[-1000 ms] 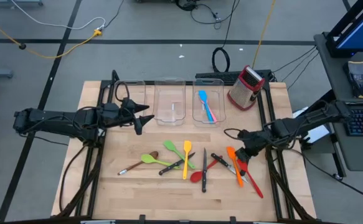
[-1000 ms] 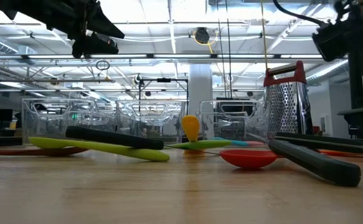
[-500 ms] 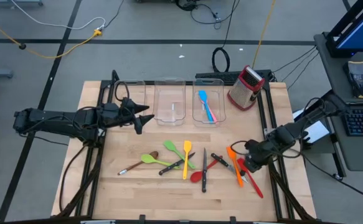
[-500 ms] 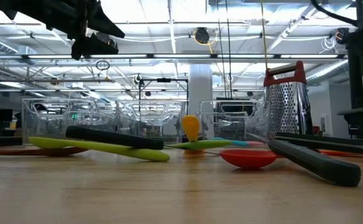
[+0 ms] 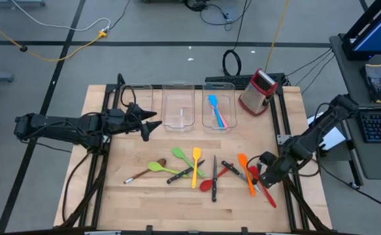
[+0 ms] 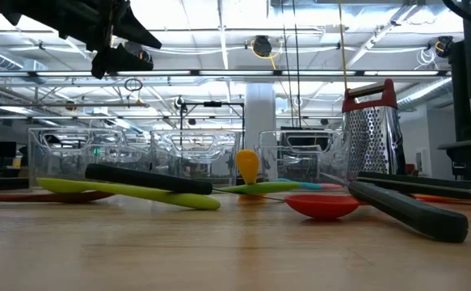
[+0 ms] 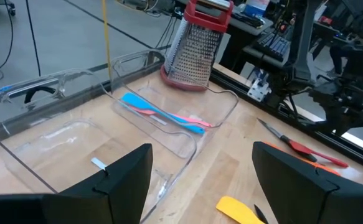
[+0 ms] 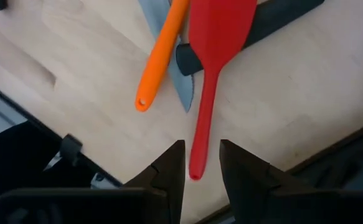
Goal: Pick & Place Kitchen Items
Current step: Put the red spatula into the right transparent bin
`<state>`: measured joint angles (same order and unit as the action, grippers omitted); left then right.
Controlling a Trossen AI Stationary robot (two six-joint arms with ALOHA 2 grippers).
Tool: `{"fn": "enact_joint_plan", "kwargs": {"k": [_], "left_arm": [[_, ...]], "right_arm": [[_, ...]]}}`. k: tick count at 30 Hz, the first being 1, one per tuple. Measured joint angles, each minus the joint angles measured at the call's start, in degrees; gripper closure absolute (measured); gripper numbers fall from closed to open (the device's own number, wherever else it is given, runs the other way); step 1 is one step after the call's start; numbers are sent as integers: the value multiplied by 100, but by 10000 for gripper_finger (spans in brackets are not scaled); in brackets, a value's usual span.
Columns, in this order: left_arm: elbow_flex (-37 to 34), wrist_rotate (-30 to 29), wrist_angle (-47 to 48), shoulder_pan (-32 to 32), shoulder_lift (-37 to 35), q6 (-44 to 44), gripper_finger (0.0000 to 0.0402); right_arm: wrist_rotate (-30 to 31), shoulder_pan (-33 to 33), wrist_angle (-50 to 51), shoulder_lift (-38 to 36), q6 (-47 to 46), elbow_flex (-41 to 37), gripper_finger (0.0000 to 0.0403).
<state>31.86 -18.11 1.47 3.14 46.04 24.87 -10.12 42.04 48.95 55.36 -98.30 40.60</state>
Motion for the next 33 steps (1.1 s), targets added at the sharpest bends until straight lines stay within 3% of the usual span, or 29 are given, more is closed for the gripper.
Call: {"fn": "enact_joint_plan", "kwargs": {"k": [9, 24, 33], "left_arm": [[0, -2, 0, 0, 0, 146, 123], [0, -2, 5, 0, 2, 155, 123], [0, -2, 7, 0, 0, 94, 123]], "right_arm": [[135, 99, -68, 246, 181, 0, 307], [282, 196, -173, 278, 153, 0, 216], [261, 283, -453, 685, 61, 0, 207]]}}
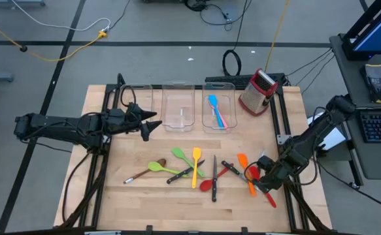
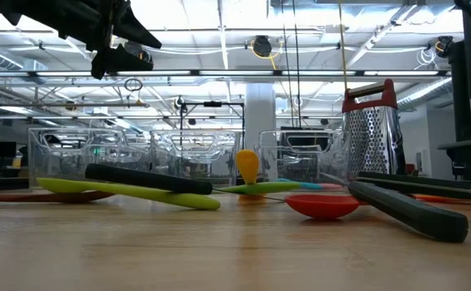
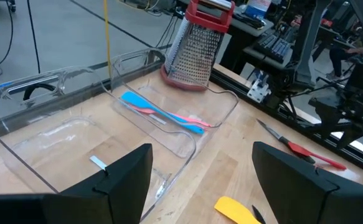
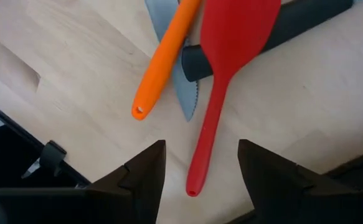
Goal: Pick & Place Kitchen Items
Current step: Put the red spatula into the right transparent bin
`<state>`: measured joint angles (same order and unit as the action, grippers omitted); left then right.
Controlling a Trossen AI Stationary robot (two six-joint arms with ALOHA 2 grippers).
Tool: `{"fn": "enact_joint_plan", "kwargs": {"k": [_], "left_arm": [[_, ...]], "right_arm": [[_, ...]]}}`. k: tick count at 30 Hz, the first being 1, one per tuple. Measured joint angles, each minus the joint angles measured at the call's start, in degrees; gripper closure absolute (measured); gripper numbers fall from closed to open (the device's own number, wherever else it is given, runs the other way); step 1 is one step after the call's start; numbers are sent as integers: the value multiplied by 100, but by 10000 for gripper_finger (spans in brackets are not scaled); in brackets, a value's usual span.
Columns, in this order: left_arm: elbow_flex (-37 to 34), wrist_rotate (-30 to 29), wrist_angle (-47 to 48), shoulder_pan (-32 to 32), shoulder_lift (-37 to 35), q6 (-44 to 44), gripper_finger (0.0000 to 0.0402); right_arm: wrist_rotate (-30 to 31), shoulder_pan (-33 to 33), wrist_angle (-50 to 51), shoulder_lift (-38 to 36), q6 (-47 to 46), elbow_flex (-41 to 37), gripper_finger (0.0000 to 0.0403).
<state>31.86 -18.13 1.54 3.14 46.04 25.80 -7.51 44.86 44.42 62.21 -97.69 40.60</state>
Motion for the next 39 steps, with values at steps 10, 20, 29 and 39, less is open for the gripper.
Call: {"fn": "enact_joint_plan", "kwargs": {"k": [10, 20, 29, 39], "left_arm": [[0, -2, 0, 0, 0, 6, 123], [0, -2, 0, 0, 1, 118, 123], [0, -2, 0, 0, 1, 129, 123], [-2, -2, 0, 0, 2, 153, 123]], "right_arm": [[-2, 0, -62, 665, 78, 0, 206], [-6, 0, -148, 1217, 264, 0, 206], [-9, 0, -919, 1363, 196, -385, 206], [10, -4, -1179, 1170, -127, -733, 238]]}}
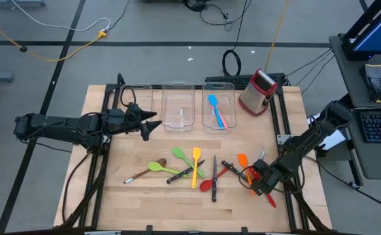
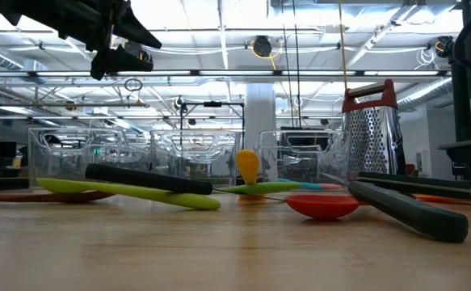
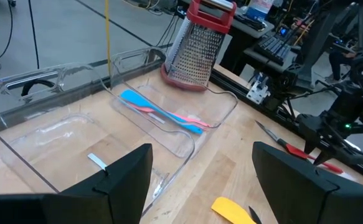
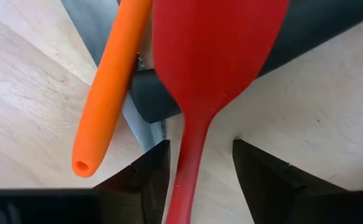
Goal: Pick & Place Kitchen Items
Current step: Put the red spatula into the right transparent bin
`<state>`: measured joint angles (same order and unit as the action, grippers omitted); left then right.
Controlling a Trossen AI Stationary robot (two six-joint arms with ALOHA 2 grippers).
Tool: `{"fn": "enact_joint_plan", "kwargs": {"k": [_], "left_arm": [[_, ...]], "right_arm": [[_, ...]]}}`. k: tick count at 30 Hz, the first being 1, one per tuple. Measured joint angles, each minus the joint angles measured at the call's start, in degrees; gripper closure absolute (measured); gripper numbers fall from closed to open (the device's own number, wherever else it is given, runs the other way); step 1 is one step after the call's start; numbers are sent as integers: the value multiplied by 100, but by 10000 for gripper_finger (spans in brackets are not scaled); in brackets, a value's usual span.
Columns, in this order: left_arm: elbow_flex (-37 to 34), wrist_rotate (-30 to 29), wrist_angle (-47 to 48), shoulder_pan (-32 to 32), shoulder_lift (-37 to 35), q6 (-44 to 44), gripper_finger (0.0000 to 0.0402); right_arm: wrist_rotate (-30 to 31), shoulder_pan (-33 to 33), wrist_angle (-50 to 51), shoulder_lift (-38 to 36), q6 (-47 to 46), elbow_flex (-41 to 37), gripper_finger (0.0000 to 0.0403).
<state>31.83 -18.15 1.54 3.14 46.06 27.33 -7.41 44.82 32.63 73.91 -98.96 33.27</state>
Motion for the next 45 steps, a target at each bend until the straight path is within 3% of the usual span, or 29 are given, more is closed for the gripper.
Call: {"fn": "enact_joint_plan", "kwargs": {"k": [8, 19, 45], "left_arm": [[0, 0, 4, 0, 0, -2, 123], [0, 0, 2, 0, 0, -2, 123], [0, 0, 2, 0, 0, -9, 123]], "right_arm": [[162, -7, 148, -57, -155, -12, 282], [138, -13, 262, -55, -209, -16, 378], [-10, -77, 87, -1591, 210, -33, 378]]}}
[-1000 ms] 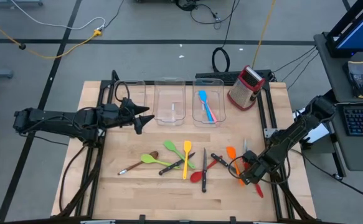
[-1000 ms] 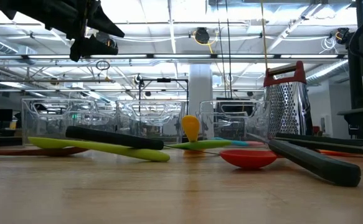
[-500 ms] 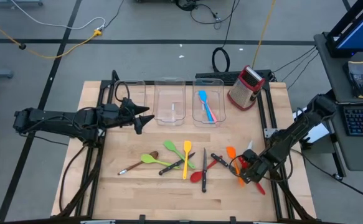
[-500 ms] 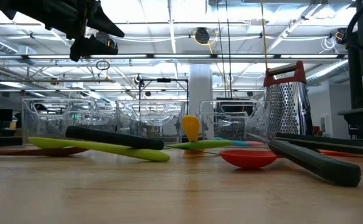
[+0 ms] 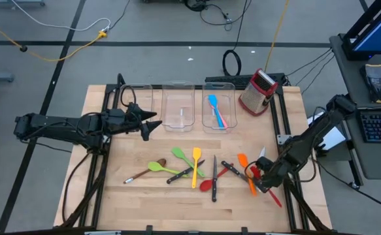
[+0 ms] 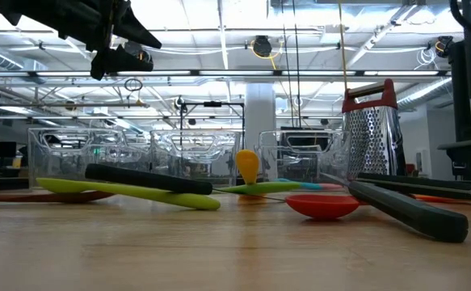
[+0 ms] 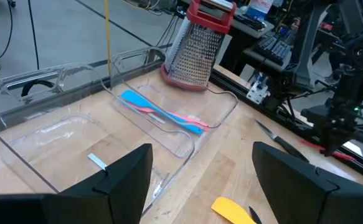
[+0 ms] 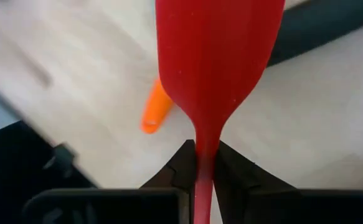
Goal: Pick & Place Kitchen Items
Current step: Put the red spatula into the right transparent bin
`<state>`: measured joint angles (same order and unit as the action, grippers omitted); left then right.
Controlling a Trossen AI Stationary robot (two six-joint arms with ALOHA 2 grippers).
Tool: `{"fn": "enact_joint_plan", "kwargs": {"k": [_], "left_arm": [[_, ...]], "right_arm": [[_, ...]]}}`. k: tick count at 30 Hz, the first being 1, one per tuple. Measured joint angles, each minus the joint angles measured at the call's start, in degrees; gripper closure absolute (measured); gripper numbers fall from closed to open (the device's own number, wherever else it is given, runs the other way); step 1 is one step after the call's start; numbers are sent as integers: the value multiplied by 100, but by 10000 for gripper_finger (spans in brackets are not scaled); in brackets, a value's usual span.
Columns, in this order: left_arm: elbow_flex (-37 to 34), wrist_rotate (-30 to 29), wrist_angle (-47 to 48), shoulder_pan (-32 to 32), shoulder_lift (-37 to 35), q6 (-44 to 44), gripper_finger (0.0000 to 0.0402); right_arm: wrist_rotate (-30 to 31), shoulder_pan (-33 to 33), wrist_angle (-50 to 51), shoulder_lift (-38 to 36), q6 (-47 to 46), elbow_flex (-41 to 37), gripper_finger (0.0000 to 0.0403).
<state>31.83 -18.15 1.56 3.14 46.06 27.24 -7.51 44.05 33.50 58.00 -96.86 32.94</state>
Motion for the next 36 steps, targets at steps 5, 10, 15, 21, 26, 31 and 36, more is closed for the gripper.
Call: {"fn": "enact_joint_plan", "kwargs": {"k": [5, 10, 15, 21, 26, 31, 36], "left_arm": [[0, 0, -2, 0, 0, 1, 123], [0, -2, -4, 0, 0, 2, 123], [0, -2, -7, 0, 0, 3, 123], [0, -2, -13, 0, 0, -16, 123], [0, -2, -13, 0, 0, -41, 123], [0, -2, -12, 0, 0, -53, 123], [0, -2, -11, 0, 0, -119, 123]], "right_arm": [[255, -266, -358, -362, 612, 8, 378], [623, -721, -790, -653, 1306, 8, 378], [772, -1296, -1476, -834, 2144, 8, 378], [754, -2066, -2586, -890, 3122, 10, 378], [750, -2600, -3697, -891, 3956, 10, 378], [751, -3037, -4751, -892, 4581, 12, 378], [830, -3445, -5408, -892, 5004, 12, 378]]}}
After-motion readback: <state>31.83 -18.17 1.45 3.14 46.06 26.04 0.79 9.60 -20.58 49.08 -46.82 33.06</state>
